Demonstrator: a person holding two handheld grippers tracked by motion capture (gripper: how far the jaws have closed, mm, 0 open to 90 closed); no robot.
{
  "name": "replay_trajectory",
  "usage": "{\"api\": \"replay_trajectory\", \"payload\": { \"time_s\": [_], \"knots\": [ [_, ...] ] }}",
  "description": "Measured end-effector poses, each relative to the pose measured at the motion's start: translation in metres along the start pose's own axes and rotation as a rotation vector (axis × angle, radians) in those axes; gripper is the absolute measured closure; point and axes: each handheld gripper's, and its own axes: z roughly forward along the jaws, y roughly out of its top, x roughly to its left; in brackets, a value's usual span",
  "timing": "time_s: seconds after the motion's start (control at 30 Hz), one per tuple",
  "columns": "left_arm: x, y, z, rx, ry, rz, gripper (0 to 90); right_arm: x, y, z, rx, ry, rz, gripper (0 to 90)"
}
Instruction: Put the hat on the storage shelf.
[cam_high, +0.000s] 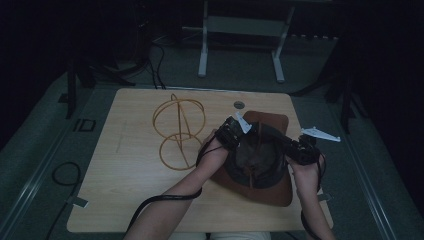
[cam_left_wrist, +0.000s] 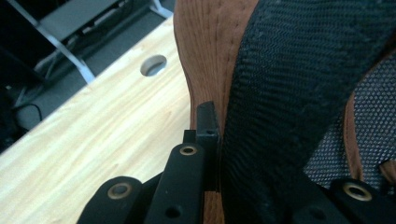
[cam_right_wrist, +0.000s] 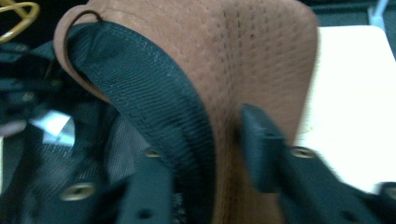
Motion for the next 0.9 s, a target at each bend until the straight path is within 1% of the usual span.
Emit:
{"api": "replay_trajectory", "payload": {
  "time_s": [0.03,0.07,0.1,0.13,0.17,0.2,0.23,0.27,0.3,0.37,0.4,0.43,0.47,0.5,0.53,0.57,0.63,0.67,0.7,0.73,0.77,0.8,0.83,0.87,0.9],
  "knots": [
    [0.000,0.000,0.000,0.000,0.000,0.000,87.8,0.000,-0.001,-0.004,-0.012,0.009,-0.014,54.4],
    [0.001,0.000,-0.002,-0.006,0.009,0.006,87.8,0.000,-0.001,-0.004,-0.012,0.009,-0.014,54.4],
    [0.002,0.000,-0.004,-0.018,0.017,0.009,87.7,0.000,-0.002,-0.009,-0.013,0.025,-0.029,50.7],
    [0.003,0.000,-0.006,-0.023,0.020,0.009,87.7,0.001,-0.004,-0.017,-0.012,0.028,-0.063,43.7],
    [0.004,0.000,-0.007,-0.029,0.021,0.010,87.7,0.001,-0.004,-0.017,-0.012,0.028,-0.063,43.7],
    [0.006,-0.002,-0.010,-0.047,0.022,0.015,87.7,0.001,-0.004,-0.028,-0.020,0.034,-0.083,39.6],
    [0.006,-0.002,-0.013,-0.060,0.013,0.014,87.7,0.000,-0.004,-0.033,-0.023,0.039,-0.093,39.2],
    [0.006,-0.002,-0.013,-0.060,0.013,0.014,87.7,-0.002,-0.003,-0.038,-0.019,0.050,-0.104,39.6],
    [0.006,-0.003,-0.016,-0.071,0.013,0.024,87.7,-0.004,-0.002,-0.043,-0.026,0.048,-0.112,39.6],
    [0.004,-0.004,-0.021,-0.092,0.000,0.032,87.7,-0.005,-0.002,-0.045,-0.024,0.049,-0.119,39.5],
    [0.003,-0.004,-0.024,-0.099,0.006,0.048,87.7,-0.007,-0.001,-0.047,-0.016,0.055,-0.125,39.4],
    [0.002,-0.005,-0.026,-0.102,0.011,0.057,87.7,-0.008,0.000,-0.051,-0.013,0.060,-0.134,39.0],
    [0.002,-0.005,-0.028,-0.095,0.007,0.062,87.7,-0.008,0.000,-0.051,-0.013,0.060,-0.134,39.0],
    [0.003,-0.006,-0.029,-0.100,0.004,0.055,87.7,-0.008,0.001,-0.052,-0.006,0.070,-0.141,36.9],
    [0.004,-0.007,-0.030,-0.087,0.007,0.068,87.7,-0.005,0.001,-0.056,0.015,0.103,-0.162,35.9],
    [0.004,-0.008,-0.030,-0.088,0.007,0.066,87.7,-0.005,0.001,-0.056,0.015,0.103,-0.162,35.9],
    [0.005,-0.009,-0.031,-0.094,0.013,0.068,87.6,0.001,-0.001,-0.061,0.016,0.166,-0.192,36.3],
    [0.008,-0.010,-0.031,-0.092,0.021,0.049,87.6,0.003,-0.001,-0.063,0.010,0.193,-0.199,35.9],
    [0.009,-0.012,-0.031,-0.090,0.033,0.052,87.7,0.005,-0.001,-0.068,-0.002,0.199,-0.208,35.6],
    [0.009,-0.012,-0.031,-0.090,0.033,0.052,87.7,0.005,-0.001,-0.068,-0.002,0.199,-0.208,35.6],
    [0.013,-0.013,-0.031,-0.087,0.039,0.040,87.7,0.005,-0.001,-0.073,-0.011,0.217,-0.216,35.6],
    [0.014,-0.014,-0.031,-0.101,0.037,0.025,87.7,0.006,-0.001,-0.079,-0.020,0.228,-0.225,35.8],
    [0.016,-0.015,-0.034,-0.123,0.042,0.034,87.6,0.003,-0.001,-0.086,-0.039,0.192,-0.246,38.1],
    [0.016,-0.015,-0.034,-0.123,0.042,0.034,87.6,0.003,-0.001,-0.086,-0.039,0.192,-0.246,38.1],
    [0.016,-0.017,-0.037,-0.151,0.035,0.036,87.6,-0.010,-0.001,-0.089,-0.047,0.161,-0.223,40.8]
  ]
}}
